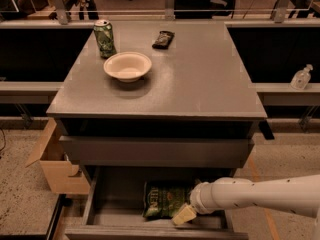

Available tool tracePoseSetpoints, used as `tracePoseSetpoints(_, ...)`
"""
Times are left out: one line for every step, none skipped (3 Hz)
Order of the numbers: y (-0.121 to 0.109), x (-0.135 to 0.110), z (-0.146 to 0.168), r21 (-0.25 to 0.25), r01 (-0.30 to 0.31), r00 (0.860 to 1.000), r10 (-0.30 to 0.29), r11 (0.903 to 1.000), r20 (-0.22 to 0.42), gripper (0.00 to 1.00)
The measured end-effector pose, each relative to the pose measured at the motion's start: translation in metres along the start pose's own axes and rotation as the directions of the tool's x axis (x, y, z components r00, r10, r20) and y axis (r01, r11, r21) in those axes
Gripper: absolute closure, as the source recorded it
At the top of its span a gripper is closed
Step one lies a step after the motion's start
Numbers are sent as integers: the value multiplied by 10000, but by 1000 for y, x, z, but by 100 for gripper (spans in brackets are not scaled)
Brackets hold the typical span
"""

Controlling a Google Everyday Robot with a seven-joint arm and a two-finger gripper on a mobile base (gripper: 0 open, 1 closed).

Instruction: Pick rxbar chocolate from middle drawer and place on counter

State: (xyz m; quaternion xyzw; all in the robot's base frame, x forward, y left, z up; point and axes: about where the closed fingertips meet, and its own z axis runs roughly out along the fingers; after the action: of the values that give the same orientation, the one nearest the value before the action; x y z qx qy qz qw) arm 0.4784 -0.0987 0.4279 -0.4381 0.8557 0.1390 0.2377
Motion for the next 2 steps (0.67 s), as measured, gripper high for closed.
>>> tracePoseSetpoints(-7, 1, 19, -70, -217, 9995, 218, 9997, 223, 0)
tracePoseSetpoints(-10, 6, 41, -221, -404, 9990, 407, 9989, 156, 0)
